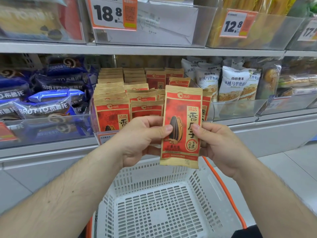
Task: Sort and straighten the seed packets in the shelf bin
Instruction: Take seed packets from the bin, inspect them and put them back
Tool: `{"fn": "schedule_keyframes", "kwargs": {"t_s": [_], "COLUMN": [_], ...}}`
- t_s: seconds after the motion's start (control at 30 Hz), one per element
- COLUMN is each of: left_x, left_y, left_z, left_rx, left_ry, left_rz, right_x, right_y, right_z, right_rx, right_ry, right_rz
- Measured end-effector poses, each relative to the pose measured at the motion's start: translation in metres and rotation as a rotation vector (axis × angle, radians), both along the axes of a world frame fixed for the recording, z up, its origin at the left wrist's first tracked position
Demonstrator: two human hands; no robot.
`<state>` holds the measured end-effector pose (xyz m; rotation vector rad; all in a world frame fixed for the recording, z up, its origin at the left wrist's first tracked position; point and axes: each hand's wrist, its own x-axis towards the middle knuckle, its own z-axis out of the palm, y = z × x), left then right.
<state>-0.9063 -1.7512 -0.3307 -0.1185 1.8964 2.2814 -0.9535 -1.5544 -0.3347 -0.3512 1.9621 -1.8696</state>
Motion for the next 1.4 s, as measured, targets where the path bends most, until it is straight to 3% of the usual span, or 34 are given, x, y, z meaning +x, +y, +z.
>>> {"fn": "schedule_keyframes", "kwargs": {"t_s": [0.17,0.43,0.6,0.77,0.97,1.1,1.17,1.27,1.4], "left_x": [-0.001,0.0,-0.001,-0.002,0.0,0.001,0.004,0.004,0.004], "left_y": [-0.003,-0.008,-0.011,-0.012,-0.005,0.004,0.012,0.013,0.008], "left_z": [0.002,0.002,-0.001,-0.003,-0.005,-0.004,0.0,-0.003,-0.007], "left_rx": [0.056,0.09,0.123,0.119,-0.068,-0.48,-0.586,-0.535,-0.351], "left_ry": [0.043,0.1,0.153,0.15,0.111,0.22,0.239,0.208,0.201], "left_rz": [0.053,0.012,0.034,0.052,0.055,0.171,0.207,0.184,0.067], "right_x": [0.002,0.0,-0.001,0.001,0.003,0.01,0.013,0.015,0.013], "right_y": [0.006,0.01,0.009,0.008,0.002,-0.01,-0.015,-0.015,-0.01], "right_z": [0.001,-0.001,-0.001,-0.002,-0.002,-0.007,-0.01,-0.009,-0.003], "right_rx": [0.073,0.031,0.12,0.127,0.211,0.358,0.452,0.467,0.169], "right_ry": [0.006,0.132,0.27,0.267,0.273,0.381,0.467,0.478,0.47], "right_rz": [0.184,0.268,0.28,0.271,0.177,0.107,0.1,0.147,0.103]}}
